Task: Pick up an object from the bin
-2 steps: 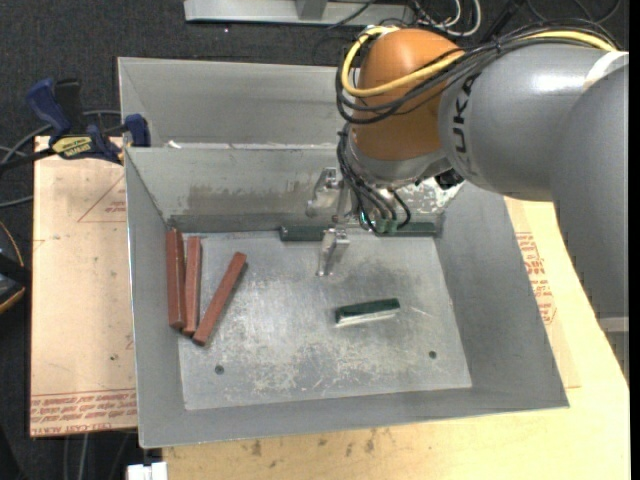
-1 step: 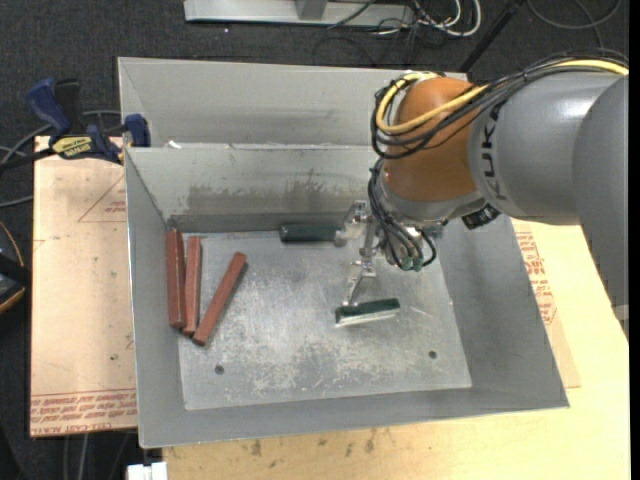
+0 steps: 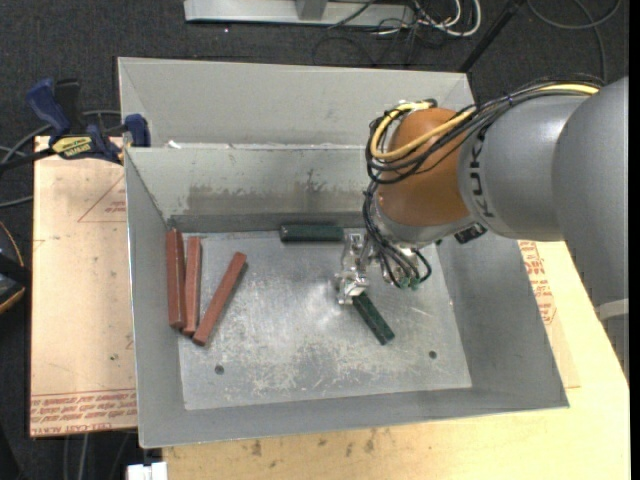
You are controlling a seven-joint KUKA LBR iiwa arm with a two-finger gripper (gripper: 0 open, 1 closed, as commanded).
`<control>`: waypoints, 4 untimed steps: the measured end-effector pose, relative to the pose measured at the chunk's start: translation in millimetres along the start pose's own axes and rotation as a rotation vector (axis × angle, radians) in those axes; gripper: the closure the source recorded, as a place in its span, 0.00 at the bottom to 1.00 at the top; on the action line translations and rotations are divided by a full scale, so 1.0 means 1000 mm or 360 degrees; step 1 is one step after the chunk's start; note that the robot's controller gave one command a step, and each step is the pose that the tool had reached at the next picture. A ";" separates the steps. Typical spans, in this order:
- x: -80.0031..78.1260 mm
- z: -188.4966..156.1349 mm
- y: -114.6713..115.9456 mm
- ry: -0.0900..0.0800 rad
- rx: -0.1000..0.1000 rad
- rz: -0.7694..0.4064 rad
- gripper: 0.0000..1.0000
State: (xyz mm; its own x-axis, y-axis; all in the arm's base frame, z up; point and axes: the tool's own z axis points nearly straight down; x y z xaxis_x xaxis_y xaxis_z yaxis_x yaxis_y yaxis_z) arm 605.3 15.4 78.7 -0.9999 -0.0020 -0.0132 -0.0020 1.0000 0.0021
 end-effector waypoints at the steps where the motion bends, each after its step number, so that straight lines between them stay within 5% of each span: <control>1: 0.000 0.002 0.000 -0.0004 0.0000 0.0001 0.00; 2: 0.000 0.002 0.000 -0.0004 0.0000 0.0001 0.00; 3: 0.069 0.000 -0.059 -0.0007 -0.0001 -0.0177 1.00; 4: 0.069 0.000 -0.059 -0.0007 -0.0001 -0.0176 1.00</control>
Offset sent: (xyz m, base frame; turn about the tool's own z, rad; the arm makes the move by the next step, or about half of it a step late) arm 0.0000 0.0000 0.0000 0.0000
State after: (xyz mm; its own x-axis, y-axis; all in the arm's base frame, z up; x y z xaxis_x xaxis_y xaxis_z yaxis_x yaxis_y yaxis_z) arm 536.7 -43.5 77.5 -0.9935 -0.1125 -0.0175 -0.1126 0.9936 0.0010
